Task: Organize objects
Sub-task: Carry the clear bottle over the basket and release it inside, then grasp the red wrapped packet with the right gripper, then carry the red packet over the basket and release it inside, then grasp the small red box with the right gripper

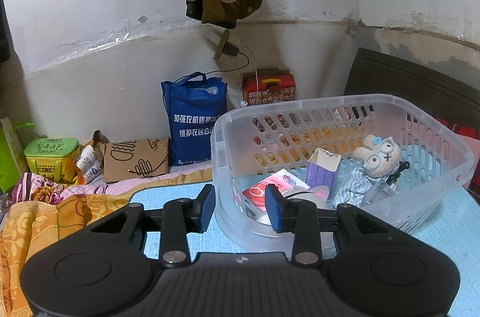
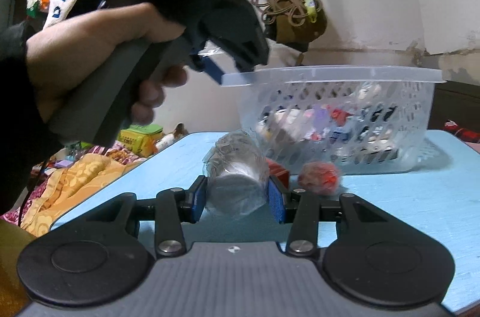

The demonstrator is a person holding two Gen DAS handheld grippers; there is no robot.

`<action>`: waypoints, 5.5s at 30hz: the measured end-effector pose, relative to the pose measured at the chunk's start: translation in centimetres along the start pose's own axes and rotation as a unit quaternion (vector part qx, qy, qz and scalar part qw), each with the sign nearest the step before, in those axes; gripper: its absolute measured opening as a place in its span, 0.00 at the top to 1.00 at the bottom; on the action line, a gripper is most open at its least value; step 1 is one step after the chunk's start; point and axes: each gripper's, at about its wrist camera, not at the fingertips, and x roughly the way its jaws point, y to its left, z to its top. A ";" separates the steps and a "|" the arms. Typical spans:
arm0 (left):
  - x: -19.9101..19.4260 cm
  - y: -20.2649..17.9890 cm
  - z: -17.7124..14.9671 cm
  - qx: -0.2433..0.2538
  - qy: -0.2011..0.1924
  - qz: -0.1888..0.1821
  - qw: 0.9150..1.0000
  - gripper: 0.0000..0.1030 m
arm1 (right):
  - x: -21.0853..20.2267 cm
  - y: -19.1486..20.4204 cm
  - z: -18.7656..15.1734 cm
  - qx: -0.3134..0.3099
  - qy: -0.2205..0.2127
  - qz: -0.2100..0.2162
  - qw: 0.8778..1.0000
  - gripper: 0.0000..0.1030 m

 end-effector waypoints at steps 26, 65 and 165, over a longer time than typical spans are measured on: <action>-0.1 -0.2 -0.1 0.001 0.000 0.003 1.000 0.61 | -0.4 -12.0 15.1 0.003 -0.069 -0.035 0.997 0.55; 0.0 -0.4 -0.3 0.001 -0.002 0.002 1.000 0.60 | 6.4 -9.7 3.7 0.028 0.109 -0.023 0.993 0.24; 0.0 -0.2 -0.1 0.000 0.001 -0.002 1.000 0.58 | 6.8 -3.6 2.8 0.039 0.116 -0.045 0.991 0.00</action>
